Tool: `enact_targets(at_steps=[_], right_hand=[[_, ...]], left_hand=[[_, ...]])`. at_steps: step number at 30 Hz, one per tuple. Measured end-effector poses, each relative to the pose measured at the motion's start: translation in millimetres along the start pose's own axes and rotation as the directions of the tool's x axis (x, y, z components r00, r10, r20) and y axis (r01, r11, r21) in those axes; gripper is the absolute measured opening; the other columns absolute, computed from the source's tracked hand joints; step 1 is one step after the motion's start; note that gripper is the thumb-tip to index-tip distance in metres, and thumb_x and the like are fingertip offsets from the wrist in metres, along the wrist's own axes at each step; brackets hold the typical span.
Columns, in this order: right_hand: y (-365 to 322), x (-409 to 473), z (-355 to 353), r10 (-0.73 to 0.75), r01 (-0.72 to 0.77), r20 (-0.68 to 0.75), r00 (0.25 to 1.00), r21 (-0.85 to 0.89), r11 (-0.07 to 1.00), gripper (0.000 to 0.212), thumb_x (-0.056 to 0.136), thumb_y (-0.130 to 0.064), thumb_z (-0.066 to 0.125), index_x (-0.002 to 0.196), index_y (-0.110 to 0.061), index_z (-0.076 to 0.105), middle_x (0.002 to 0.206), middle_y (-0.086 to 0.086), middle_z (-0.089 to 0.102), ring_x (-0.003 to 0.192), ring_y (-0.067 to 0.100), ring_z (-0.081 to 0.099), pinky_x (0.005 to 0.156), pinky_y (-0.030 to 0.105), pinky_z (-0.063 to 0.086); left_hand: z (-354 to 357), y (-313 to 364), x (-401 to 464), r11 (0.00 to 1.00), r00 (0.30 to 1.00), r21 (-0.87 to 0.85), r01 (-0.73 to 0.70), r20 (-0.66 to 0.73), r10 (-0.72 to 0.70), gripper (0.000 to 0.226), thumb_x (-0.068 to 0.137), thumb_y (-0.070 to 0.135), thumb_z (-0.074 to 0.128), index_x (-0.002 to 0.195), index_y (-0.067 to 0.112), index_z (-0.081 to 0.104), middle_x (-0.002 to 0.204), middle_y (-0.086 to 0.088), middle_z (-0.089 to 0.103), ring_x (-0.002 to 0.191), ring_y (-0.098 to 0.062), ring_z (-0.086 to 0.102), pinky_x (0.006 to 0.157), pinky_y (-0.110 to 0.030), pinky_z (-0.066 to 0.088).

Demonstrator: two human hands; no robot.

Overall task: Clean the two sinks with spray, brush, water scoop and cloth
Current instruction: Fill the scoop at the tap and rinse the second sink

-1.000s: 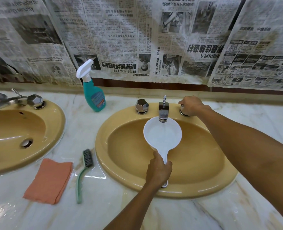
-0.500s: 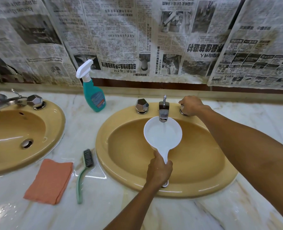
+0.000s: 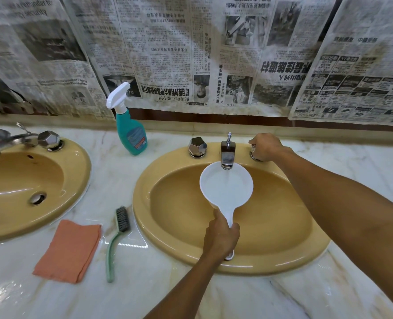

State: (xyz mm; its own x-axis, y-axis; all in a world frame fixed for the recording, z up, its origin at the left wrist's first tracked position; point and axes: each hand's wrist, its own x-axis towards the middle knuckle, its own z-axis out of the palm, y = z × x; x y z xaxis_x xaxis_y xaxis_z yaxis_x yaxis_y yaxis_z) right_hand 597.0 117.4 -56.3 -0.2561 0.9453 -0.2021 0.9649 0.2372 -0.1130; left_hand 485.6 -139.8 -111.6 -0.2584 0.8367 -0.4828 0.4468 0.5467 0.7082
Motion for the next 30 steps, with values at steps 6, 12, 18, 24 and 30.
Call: enact_targets(at_steps=[6,12,18,24,30], right_hand=[[1,2,1,0.011,-0.011,0.002,1.000,0.020,1.000,0.047,0.085,-0.011,0.059,0.132,-0.018,0.060,0.130,0.008,0.060,0.116,0.031,0.055,0.083,0.030,0.045],[1,1,2,0.016,-0.016,-0.002,1.000,0.000,1.000,0.042,0.085,-0.011,0.060,0.127,-0.015,0.064,0.126,0.009,0.062,0.113,0.031,0.056,0.085,0.031,0.047],[0,-1,2,0.034,-0.033,-0.013,0.999,0.032,0.999,0.052,0.086,-0.011,0.062,0.137,-0.018,0.056,0.135,0.008,0.057,0.120,0.031,0.053,0.094,0.034,0.047],[-7,-14,-9,0.043,-0.042,0.015,0.999,-0.050,0.998,0.030,0.091,-0.023,0.057,0.118,-0.011,0.059,0.118,0.012,0.061,0.103,0.031,0.057,0.075,0.033,0.045],[-6,-26,-23,0.220,-0.240,0.130,0.967,0.161,0.957,0.058,0.099,-0.059,0.038,0.083,-0.006,0.055,0.073,0.015,0.068,0.056,0.030,0.069,0.071,0.039,0.060]], left_hand=[[2,0,2,1.000,1.000,0.012,0.002,-0.014,-0.002,0.043,0.087,0.031,0.050,0.127,0.018,0.039,0.111,-0.007,0.063,0.099,-0.031,0.062,0.085,-0.041,0.054],[3,-1,2,1.000,1.000,0.013,-0.003,-0.018,0.003,0.043,0.086,0.030,0.050,0.126,0.018,0.040,0.110,-0.006,0.063,0.098,-0.030,0.062,0.085,-0.042,0.054],[3,-2,4,1.000,1.000,0.004,0.004,-0.016,-0.004,0.041,0.087,0.029,0.050,0.125,0.019,0.039,0.109,-0.006,0.063,0.098,-0.029,0.062,0.083,-0.040,0.054],[-2,0,8,0.955,0.995,-0.289,0.074,0.085,-0.052,0.037,0.082,0.016,0.056,0.117,0.017,0.044,0.094,-0.007,0.064,0.068,-0.021,0.063,0.064,-0.038,0.058],[-24,-1,12,0.786,0.922,-0.561,0.257,0.387,-0.026,0.043,0.089,0.009,0.065,0.128,0.007,0.046,0.087,-0.013,0.071,0.050,-0.019,0.054,0.050,-0.027,0.048]])
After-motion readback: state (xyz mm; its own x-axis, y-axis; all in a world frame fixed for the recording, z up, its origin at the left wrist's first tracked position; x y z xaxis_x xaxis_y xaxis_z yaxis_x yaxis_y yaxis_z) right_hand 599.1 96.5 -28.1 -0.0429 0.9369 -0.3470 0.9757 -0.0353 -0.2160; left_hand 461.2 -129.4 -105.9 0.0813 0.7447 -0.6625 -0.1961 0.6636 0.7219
